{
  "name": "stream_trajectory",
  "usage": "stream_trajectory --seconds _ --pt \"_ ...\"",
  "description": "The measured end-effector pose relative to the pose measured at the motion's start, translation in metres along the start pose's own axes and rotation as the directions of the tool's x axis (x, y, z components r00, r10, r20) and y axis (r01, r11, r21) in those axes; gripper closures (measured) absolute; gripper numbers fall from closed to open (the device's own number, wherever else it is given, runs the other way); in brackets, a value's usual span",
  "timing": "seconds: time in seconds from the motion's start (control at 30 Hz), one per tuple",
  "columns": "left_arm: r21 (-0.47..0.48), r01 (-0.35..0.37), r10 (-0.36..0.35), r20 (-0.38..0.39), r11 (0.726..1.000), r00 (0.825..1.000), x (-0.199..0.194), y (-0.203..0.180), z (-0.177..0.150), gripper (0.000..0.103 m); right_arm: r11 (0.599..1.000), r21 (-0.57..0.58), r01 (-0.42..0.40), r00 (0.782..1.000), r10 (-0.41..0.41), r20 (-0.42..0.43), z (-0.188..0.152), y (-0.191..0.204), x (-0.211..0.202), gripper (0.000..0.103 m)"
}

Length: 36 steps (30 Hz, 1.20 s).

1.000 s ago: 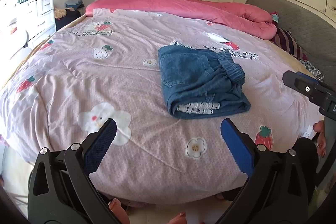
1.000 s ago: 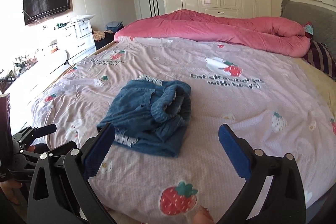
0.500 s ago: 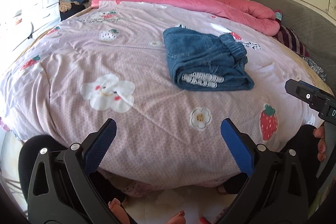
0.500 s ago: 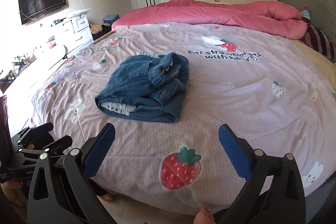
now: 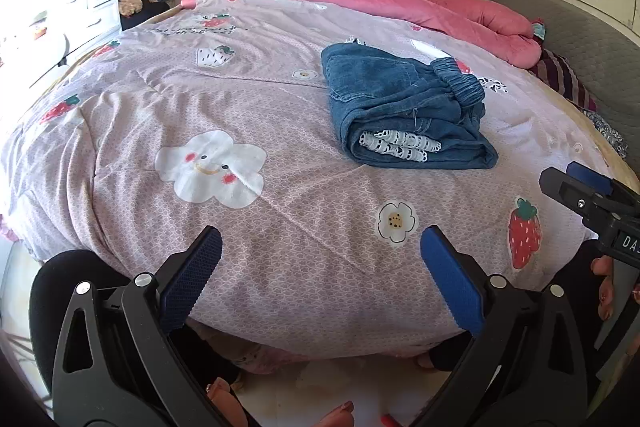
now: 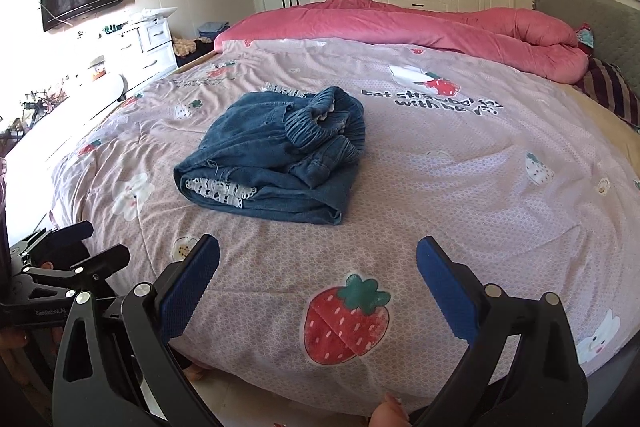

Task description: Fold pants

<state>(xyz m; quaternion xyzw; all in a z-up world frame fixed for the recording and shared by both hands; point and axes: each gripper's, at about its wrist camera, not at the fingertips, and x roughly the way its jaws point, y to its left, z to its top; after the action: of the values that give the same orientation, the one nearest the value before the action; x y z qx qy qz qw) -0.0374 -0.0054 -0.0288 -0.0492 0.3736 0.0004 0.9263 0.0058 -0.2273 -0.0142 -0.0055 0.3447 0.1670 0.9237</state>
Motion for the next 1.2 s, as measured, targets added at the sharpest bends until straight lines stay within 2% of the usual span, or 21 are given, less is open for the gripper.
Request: stream_trajectory --seconds 1.2 --pt "0.013 -0.031 0.031 0.007 0.999 0.999 -0.0044 -0.0007 0.0012 0.009 1.0 0.015 0.003 1.0 -0.003 -0.009 -0.0038 -0.0028 0.0022 0.004"
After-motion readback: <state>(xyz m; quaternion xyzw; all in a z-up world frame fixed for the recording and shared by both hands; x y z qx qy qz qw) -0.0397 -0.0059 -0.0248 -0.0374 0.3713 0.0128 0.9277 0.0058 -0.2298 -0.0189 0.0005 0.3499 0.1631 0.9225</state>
